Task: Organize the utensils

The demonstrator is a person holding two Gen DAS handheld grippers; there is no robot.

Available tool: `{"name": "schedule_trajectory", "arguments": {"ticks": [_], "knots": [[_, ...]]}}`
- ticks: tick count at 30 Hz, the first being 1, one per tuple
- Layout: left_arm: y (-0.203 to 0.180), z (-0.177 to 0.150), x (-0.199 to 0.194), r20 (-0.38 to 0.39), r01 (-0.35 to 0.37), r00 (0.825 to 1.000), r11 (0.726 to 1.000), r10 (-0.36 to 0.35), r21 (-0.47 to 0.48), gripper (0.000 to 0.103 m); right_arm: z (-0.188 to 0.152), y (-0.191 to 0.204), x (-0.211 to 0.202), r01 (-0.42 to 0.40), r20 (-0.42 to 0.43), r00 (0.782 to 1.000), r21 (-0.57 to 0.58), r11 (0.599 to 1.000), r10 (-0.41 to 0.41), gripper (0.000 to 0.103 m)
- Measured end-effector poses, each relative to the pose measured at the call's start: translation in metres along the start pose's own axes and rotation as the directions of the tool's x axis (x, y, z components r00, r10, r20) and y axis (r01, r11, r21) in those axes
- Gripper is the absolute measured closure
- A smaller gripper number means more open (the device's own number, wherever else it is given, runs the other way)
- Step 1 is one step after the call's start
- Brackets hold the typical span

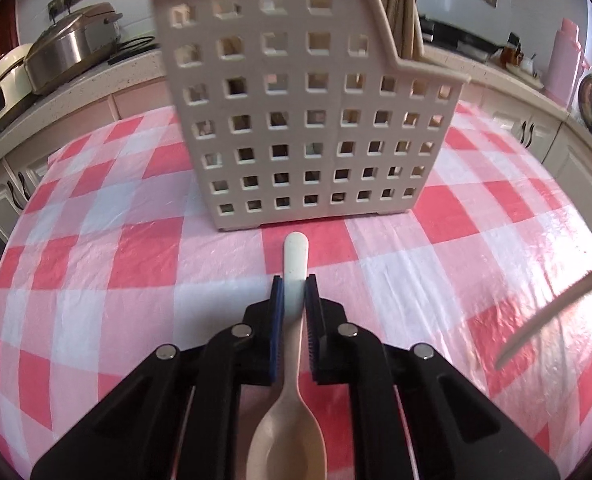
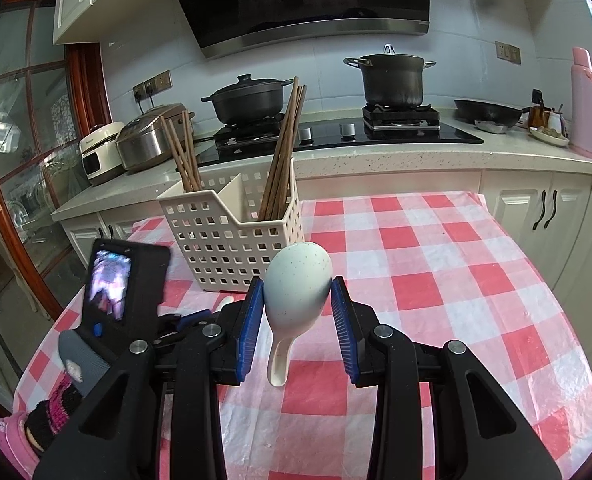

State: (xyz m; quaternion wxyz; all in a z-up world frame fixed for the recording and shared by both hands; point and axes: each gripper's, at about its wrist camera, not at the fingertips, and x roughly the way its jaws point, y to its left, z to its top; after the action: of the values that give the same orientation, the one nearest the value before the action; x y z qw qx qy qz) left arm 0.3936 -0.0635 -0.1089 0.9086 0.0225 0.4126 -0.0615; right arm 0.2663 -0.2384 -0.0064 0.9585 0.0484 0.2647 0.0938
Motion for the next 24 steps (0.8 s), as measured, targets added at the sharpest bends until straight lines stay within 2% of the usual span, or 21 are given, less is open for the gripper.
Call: {"name": "schedule_trajectory", "arguments": {"ticks": [4,8,14,24], "knots": [[0.007,-0.008,-0.031,0.079,0.044,0.996,0.999,-0.042,-0.029,0.093,0.001,0.006,-0.001,-0.002,0.001,1.000,-0.006,1.000,0.002,0.069],[0.013,-0.012,-0.061,0.162,0.090,0.983,0.995,-0.081,-0.046,0.093,0.002,0.016,-0.003,-0.007,0.010,1.000,-0.019,1.000,0.008,0.069],[0.015,-0.020,-0.085,0.219,0.123,0.970,0.991,-0.110,-0.046,0.093,0.001,0.024,-0.006,0.002,0.010,1.000,-0.030,1.000,-0.001,0.069],[0.015,-0.041,-0.113,0.288,0.135,0.950,0.990,-0.119,-0.036,0.093,-0.002,0.038,-0.008,-0.002,0.002,1.000,-0.056,0.998,0.002,0.069]]}}
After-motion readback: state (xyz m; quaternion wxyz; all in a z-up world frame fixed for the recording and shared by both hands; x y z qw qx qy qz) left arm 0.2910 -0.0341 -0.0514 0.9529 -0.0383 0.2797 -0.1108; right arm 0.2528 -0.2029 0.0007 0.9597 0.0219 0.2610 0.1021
